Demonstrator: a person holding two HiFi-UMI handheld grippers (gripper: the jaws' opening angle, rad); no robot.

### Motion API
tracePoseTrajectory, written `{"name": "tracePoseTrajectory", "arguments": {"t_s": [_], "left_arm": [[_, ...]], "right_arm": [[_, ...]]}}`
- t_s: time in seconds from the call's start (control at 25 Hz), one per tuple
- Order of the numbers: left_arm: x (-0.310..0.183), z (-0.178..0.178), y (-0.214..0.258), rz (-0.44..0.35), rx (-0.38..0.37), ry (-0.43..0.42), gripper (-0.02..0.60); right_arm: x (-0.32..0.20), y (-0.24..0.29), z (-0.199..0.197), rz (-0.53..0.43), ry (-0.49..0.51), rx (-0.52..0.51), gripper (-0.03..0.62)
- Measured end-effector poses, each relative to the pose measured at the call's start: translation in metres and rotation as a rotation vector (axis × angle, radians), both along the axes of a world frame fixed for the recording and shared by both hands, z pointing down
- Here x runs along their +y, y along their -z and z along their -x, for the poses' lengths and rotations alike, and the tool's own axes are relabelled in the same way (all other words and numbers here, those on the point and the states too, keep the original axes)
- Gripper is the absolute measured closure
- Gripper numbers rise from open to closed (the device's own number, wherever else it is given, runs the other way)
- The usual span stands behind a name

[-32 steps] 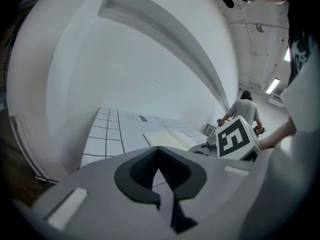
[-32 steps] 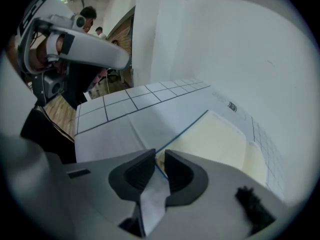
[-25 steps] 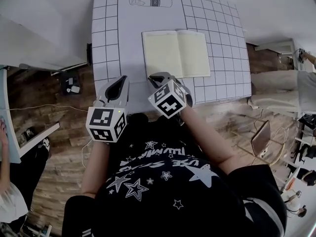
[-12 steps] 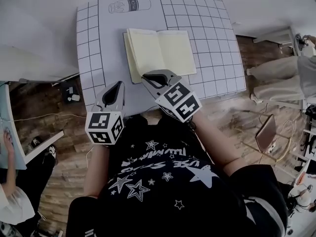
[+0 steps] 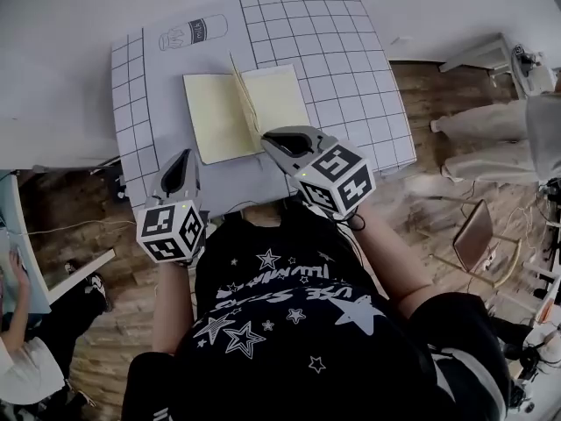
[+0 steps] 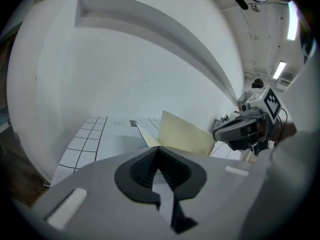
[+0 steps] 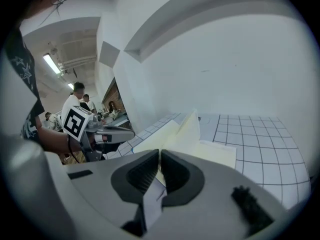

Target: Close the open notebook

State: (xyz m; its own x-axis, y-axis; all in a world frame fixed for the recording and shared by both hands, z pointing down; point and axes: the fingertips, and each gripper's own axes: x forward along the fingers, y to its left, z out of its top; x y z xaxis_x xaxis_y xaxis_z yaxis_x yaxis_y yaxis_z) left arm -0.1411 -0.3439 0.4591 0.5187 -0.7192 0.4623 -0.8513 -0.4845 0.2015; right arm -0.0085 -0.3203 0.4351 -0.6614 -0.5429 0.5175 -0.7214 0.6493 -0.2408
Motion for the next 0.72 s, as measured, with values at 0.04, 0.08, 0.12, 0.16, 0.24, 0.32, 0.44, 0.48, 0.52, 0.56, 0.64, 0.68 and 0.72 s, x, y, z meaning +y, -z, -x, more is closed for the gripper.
{"name": "tracePoseTrajectory", "arguments": {"t_s": [0.04,0.08,0.12,0.16,0.24,0.32,0.44,0.48,0.52,0.56,0.64,0.68,0.72], "left_arm": [[-0.002,-0.002,0.002,-0.006,-0.004,0.007,0.572],[-0.003,-0.005,0.003,-0.01,-0.009,0.014,0.572],[-0.004,-0.008,0.005,-0.013,-0.014,0.019,0.572],[-0.004,-0.012,0.006,-0.015,-0.018,0.023,0.572],[-0.003,-0.019,0.007,-0.019,-0.027,0.029,0.572],[0.0,-0.026,0.006,-0.023,-0.036,0.035,0.572],[0.003,-0.036,0.01,-0.039,-0.04,0.056,0.572],[0.004,-0.038,0.011,-0.043,-0.043,0.064,0.572],[0.005,-0.04,0.012,-0.045,-0.048,0.072,0.572],[0.007,-0.041,0.011,-0.044,-0.052,0.08,0.572],[0.01,-0.045,0.01,-0.041,-0.059,0.094,0.572],[0.012,-0.046,0.009,-0.039,-0.062,0.101,0.572],[0.014,-0.048,0.008,-0.037,-0.065,0.108,0.572]], "right_arm": [[0.0,-0.001,-0.009,0.005,-0.011,-0.004,0.568],[-0.001,-0.003,-0.018,0.012,-0.021,-0.008,0.568],[-0.001,-0.005,-0.026,0.019,-0.029,-0.01,0.568],[-0.001,-0.008,-0.034,0.026,-0.037,-0.01,0.568],[-0.001,-0.016,-0.05,0.038,-0.049,-0.003,0.568],[0.0,-0.027,-0.065,0.051,-0.061,0.019,0.568],[0.0,-0.05,-0.088,0.109,-0.104,0.033,0.567],[0.0,-0.058,-0.094,0.144,-0.13,0.016,0.568],[-0.001,-0.066,-0.1,0.18,-0.156,-0.008,0.568],[-0.002,-0.074,-0.104,0.213,-0.176,-0.027,0.568],[-0.002,-0.087,-0.109,0.255,-0.194,-0.037,0.568],[-0.002,-0.092,-0.111,0.267,-0.195,-0.032,0.568],[-0.003,-0.097,-0.113,0.279,-0.194,-0.025,0.568]]}}
